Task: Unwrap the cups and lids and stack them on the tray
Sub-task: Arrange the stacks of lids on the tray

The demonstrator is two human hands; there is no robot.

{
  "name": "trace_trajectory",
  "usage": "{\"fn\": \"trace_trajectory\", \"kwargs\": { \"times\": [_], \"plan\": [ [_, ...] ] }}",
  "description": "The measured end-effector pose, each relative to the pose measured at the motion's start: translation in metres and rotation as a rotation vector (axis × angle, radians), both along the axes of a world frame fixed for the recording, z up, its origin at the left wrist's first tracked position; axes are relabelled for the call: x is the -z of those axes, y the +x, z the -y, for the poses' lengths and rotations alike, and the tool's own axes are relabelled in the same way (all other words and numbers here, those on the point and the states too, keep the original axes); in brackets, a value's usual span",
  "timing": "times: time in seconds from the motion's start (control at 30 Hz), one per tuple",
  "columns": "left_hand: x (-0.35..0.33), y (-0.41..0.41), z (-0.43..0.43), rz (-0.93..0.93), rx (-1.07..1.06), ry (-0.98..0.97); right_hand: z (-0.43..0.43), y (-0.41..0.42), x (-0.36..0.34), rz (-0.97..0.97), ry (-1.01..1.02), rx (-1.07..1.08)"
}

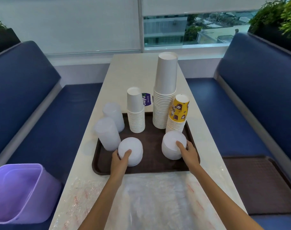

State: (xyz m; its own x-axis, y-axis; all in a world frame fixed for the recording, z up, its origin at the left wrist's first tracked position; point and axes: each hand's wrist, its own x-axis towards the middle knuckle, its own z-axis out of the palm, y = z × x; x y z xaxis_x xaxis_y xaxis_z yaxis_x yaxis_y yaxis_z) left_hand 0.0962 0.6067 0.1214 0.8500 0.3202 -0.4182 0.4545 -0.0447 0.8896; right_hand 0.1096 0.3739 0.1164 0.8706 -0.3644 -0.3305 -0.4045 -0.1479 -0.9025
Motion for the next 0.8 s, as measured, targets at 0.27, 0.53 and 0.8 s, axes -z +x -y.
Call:
{"fn": "trace_trajectory", "kwargs": {
  "times": [0.27,0.53,0.8],
  "plan": [
    [0.002,0.031,0.029,-0.043,0.11,0.063,-0.006,0.003,-0.001,-0.019,-0.007,0.005],
    [0.006,0.044,0.044,-0.069,0.112,0.106,-0.022,0.008,0.003,-0.037,0.039,0.02],
    [0.01,0.053,0.036,-0.071,0.058,0.116,-0.036,0.015,-0.001,-0.005,0.032,-0.057]
  ]
}}
